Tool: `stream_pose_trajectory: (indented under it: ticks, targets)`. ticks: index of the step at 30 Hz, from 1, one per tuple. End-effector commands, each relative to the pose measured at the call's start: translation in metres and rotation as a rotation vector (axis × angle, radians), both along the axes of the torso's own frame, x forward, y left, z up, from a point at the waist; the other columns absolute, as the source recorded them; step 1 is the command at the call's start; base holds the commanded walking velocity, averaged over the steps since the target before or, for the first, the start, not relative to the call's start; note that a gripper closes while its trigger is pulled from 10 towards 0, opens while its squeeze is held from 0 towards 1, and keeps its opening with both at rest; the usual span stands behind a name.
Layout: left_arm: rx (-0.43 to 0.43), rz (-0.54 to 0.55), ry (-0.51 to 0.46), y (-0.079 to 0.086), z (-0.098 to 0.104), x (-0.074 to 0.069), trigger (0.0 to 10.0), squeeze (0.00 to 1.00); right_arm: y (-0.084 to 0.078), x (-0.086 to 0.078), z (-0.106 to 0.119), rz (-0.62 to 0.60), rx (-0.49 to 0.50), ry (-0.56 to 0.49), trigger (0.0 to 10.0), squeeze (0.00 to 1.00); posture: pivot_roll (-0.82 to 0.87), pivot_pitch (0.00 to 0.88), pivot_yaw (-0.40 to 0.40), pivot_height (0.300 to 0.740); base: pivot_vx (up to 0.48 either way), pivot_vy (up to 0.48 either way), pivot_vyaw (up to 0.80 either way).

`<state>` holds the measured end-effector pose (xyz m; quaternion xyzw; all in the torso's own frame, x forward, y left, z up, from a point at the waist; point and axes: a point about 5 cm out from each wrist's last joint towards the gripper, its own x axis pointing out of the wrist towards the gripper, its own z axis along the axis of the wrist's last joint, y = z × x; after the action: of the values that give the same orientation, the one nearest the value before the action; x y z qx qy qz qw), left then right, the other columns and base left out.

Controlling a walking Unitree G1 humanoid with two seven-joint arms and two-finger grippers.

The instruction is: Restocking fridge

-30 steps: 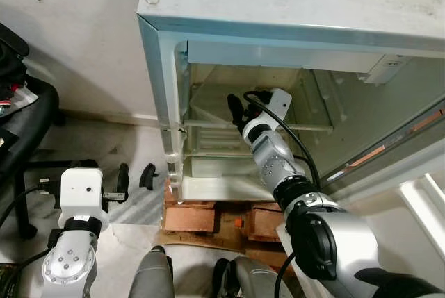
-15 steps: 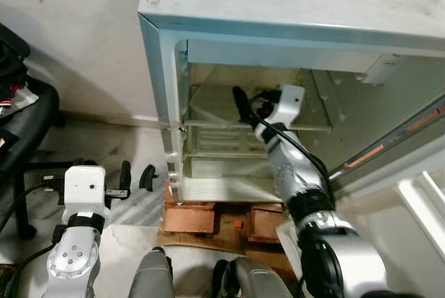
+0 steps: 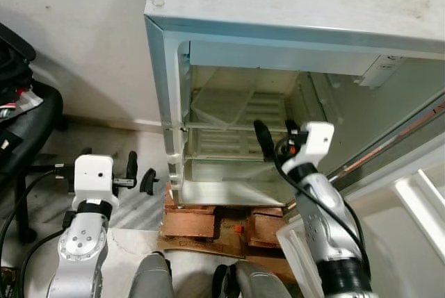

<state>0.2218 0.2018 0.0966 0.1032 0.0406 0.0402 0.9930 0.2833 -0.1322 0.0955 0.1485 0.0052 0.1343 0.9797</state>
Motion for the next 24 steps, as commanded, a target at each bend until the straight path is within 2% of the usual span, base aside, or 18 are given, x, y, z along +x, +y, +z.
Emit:
stream_pose_trajectory:
  ticks: [1,15,24]
  targets:
    - [-0.002,-0.018,0.016,-0.002,-0.004,-0.001,10.0,0.00,-0.001,-0.001,0.007,0.007,-0.005,-0.017,10.0,0.00,0.11,0.095,-0.109,0.740,-0.244,0.000,0.00]
    - [-0.003,-0.029,0.010,-0.003,-0.006,0.001,10.0,0.00,0.000,-0.013,0.009,0.023,-0.041,0.029,10.0,0.00,0.11,0.093,-0.109,0.740,-0.208,0.000,0.00]
    - [-0.001,-0.039,0.009,-0.005,-0.006,0.004,10.0,0.00,-0.002,-0.015,0.008,0.018,-0.050,0.048,10.0,0.00,0.11,0.091,-0.106,0.740,-0.226,0.000,0.00]
